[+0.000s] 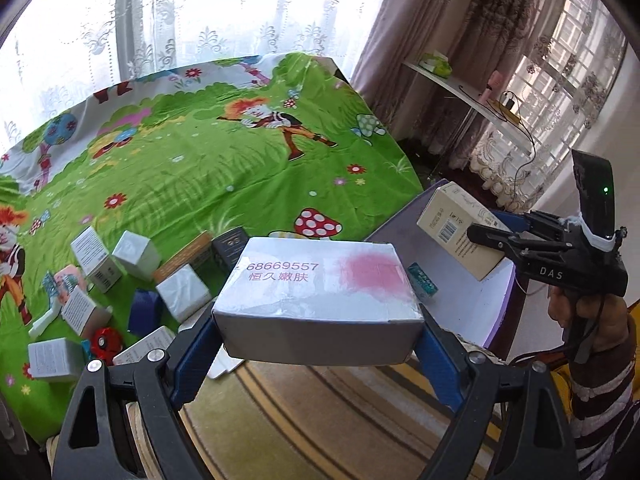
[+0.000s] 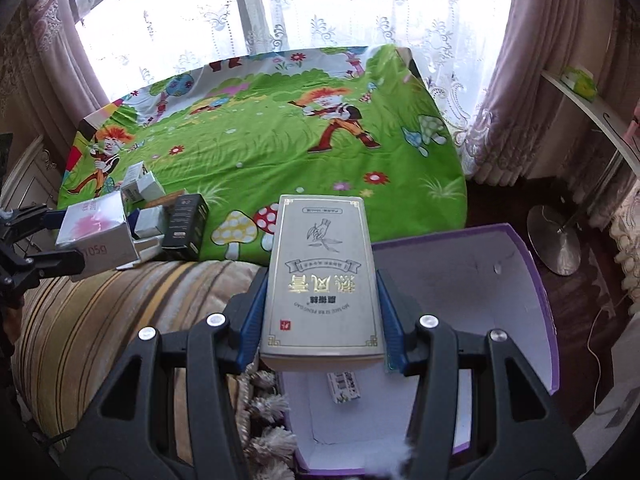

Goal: Organize rigid objects
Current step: 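Carry both boxes over the purple box and lower the cream box inside, then open the right tool on the cream box while the left tool drops the pink box in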

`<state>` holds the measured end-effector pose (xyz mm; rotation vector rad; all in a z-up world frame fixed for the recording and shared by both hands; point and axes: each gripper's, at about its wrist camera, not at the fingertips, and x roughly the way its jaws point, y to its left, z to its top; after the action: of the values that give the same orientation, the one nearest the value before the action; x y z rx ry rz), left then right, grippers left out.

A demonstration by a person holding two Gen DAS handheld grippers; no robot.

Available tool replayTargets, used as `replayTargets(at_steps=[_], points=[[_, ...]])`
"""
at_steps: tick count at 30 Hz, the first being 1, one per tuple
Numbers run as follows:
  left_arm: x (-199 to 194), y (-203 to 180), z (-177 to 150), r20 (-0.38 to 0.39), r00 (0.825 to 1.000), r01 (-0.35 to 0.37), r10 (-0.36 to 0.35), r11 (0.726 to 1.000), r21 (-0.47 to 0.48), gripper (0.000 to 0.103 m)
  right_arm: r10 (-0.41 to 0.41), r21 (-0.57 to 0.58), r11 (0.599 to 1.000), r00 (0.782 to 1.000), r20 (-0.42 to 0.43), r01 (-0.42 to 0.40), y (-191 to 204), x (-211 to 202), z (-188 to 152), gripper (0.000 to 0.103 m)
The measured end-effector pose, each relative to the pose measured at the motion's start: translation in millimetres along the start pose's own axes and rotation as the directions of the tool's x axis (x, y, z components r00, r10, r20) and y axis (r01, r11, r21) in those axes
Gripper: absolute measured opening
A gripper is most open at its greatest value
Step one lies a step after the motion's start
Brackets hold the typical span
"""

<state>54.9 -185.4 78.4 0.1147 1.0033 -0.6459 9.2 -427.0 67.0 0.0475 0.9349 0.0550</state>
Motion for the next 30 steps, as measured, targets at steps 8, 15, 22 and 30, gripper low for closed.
replayTargets(at_steps=[8,15,22,30], points=[[34.1,-49.3,19.7,-0.052,0.998,0.042,-0.036,0.993,0.114,0.091,-0.075,0.111,0.991,0.996,-0.047,0.080,-54.9,1.6,-35.1,0.055],[68.5,-85.0,34.1,-0.097,0.994,0.070,-0.052,0.979,0.191,0.091,-0.162,0.213,0.962,0.985,-0.057,0.170,-98.4,1.8,-49.0,0.055],[99.4,-106.9,43.0,-0.131,0.990,0.076,-0.047,0.970,0.230,0.091,-0.205,0.279,0.936,0.977,-0.061,0.213,-129.9,2.6,-56.0,0.055],[121.2,-123.4,45.0,-0.147,0.989,0.060,-0.020,0.962,0.268,0.092,-0.231,0.303,0.922,0.971,-0.067,0.240,-146.1,8.2,-57.7,0.056]])
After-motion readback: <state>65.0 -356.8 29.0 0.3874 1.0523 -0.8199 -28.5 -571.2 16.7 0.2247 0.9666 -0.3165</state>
